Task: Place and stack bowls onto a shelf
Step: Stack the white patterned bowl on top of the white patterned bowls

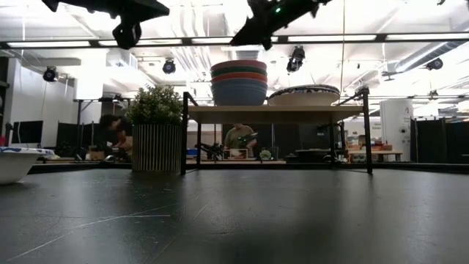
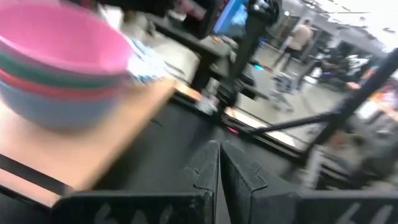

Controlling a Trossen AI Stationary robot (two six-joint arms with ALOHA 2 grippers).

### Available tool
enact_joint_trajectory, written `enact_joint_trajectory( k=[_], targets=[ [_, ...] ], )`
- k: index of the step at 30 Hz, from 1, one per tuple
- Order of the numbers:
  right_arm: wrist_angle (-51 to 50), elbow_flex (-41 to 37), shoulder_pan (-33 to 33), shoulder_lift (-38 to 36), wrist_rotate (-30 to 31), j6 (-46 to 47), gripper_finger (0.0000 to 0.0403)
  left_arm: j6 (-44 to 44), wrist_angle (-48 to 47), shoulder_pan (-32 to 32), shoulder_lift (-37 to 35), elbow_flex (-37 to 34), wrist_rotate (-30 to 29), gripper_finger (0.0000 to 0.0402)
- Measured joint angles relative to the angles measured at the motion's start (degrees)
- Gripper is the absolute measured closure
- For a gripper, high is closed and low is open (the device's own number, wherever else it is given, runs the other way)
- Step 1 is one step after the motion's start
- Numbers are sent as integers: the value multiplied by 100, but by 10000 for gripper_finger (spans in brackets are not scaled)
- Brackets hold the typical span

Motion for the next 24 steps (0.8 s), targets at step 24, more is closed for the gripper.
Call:
enact_joint_trajectory(
  k=[24],
  targets=[
    [1733, -4834, 2070, -3621, 16, 657, 385, -5153, -4338, -3073, 2216, 837, -125, 399]
  ],
)
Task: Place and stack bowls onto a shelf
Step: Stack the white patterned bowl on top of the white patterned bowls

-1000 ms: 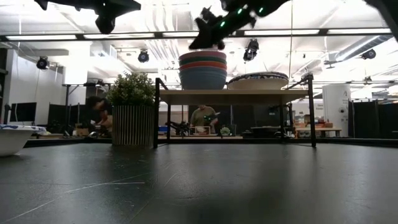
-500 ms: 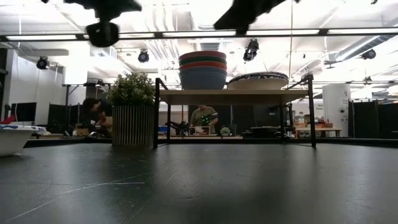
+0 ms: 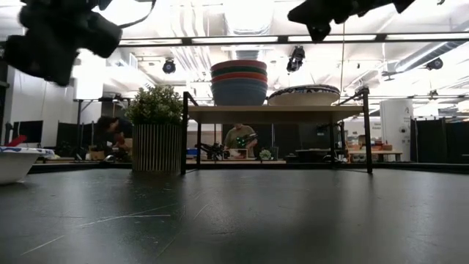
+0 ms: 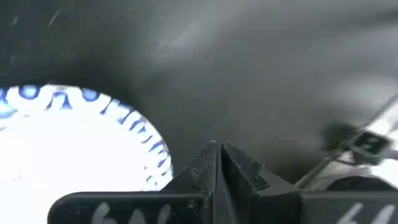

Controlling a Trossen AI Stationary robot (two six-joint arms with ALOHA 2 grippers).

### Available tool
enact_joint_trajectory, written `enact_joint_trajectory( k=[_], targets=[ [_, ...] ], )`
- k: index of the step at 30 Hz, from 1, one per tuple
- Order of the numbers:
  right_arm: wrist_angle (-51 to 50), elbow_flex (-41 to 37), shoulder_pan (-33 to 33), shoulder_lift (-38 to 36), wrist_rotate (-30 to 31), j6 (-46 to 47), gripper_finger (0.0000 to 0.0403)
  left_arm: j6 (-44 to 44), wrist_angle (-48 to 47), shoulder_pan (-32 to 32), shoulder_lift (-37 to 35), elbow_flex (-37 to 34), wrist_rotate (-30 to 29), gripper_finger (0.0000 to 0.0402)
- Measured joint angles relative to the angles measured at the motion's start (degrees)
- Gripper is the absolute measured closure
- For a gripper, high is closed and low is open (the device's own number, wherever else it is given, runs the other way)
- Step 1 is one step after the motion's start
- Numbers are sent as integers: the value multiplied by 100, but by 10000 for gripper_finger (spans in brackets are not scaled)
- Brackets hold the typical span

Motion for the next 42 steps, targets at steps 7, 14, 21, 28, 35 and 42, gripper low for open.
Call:
enact_joint_trajectory(
  k=[7, 14, 21, 28, 35, 42],
  targets=[
    [154, -322, 0, -226, 7, 75, 385, -322, -383, -563, 519, 0, -150, 345],
    [154, -322, 0, -201, 4, 68, 385, -636, -424, -809, 1293, 0, -152, 261],
    [114, -322, 0, -151, 2, 16, 385, -569, -446, -913, 1963, 0, -156, 229],
    [70, -322, 0, -151, 1, 34, 385, -390, -419, -956, 2328, 0, -168, 271],
    [-71, -322, 5, -171, -2, 86, 385, -353, -489, -1003, 2248, 35, -185, 384],
    [-1016, -336, 114, -492, 0, 267, 385, 1295, -1060, -1039, 2231, 1097, -277, 399]
  ],
)
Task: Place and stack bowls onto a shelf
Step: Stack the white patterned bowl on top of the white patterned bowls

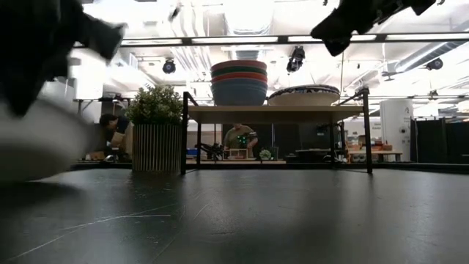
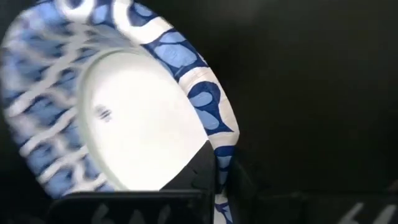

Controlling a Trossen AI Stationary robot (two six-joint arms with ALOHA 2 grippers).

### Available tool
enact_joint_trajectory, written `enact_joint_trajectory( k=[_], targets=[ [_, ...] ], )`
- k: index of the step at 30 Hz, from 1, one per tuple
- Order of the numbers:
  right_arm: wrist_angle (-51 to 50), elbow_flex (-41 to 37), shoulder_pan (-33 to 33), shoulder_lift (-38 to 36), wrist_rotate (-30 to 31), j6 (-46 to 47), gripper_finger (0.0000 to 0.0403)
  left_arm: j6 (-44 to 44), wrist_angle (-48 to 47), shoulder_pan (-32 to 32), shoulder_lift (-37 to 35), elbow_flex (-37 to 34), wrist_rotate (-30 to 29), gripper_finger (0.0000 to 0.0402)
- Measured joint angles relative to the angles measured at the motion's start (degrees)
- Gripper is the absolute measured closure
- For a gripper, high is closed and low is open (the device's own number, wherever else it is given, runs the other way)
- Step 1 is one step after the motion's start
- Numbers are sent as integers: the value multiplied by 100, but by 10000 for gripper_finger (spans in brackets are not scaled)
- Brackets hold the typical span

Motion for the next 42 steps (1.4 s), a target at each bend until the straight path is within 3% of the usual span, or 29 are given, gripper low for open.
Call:
enact_joint_trajectory(
  k=[7, 12, 17, 26, 36, 42],
  targets=[
    [31, -249, 328, -337, -2, -204, 385, 2773, -104, -166, 2, 1311, -1270, 401],
    [222, -555, 486, -719, -2, -259, 385, 4065, 71, 19, 2, 1928, -2714, 401],
    [312, -711, 535, -1115, -4, -324, 385, 5269, 931, 366, 2, 2187, -3300, 401],
    [-23, -805, 765, -1880, -9, -416, 385, 7528, 3125, 1064, 2, 2251, -3452, 401],
    [8, -883, 973, -2146, -13, -627, 385, 8801, 4977, 1809, 346, 2252, -3132, 401],
    [-24, -896, 1132, -2144, -203, -893, 385, 9126, 5504, 2305, 909, 2572, -3086, 401]
  ],
)
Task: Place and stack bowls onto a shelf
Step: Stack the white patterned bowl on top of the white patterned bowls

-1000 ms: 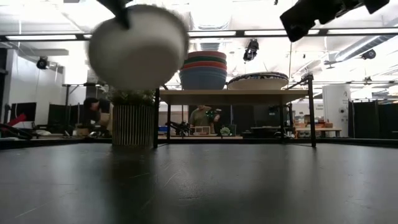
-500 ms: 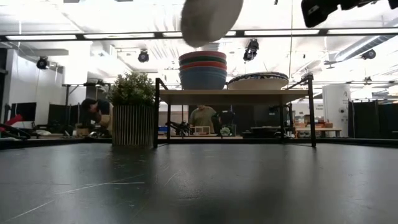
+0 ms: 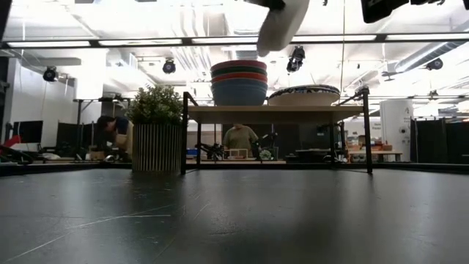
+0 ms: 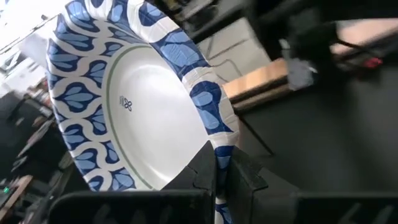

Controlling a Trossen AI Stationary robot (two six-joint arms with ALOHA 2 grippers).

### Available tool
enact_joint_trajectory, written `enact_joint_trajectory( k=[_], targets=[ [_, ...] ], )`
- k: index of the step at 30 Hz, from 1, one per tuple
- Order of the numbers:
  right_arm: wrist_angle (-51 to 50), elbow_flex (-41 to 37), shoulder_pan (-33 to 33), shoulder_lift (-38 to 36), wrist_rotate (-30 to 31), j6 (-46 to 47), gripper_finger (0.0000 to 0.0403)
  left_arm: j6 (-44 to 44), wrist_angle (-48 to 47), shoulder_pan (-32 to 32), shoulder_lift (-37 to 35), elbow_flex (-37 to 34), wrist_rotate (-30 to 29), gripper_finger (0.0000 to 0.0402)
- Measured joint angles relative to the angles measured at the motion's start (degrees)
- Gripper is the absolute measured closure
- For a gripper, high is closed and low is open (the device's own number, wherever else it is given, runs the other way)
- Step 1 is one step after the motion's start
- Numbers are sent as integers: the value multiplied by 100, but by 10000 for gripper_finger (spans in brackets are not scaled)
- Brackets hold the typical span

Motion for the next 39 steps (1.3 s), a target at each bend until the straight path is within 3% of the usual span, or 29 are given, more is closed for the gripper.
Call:
enact_joint_trajectory(
  k=[16, 30, 39],
  targets=[
    [-212, 0, 67, -195, 2, -66, 385, -274, -649, 710, 1549, 2073, -8, 401],
    [-284, -2, 67, -225, 2, -161, 385, -369, -455, 1047, 1826, 2217, -146, 398],
    [-286, -2, 67, -223, 2, -159, 385, -426, -303, 1142, 1961, 2217, -87, 347]
  ],
)
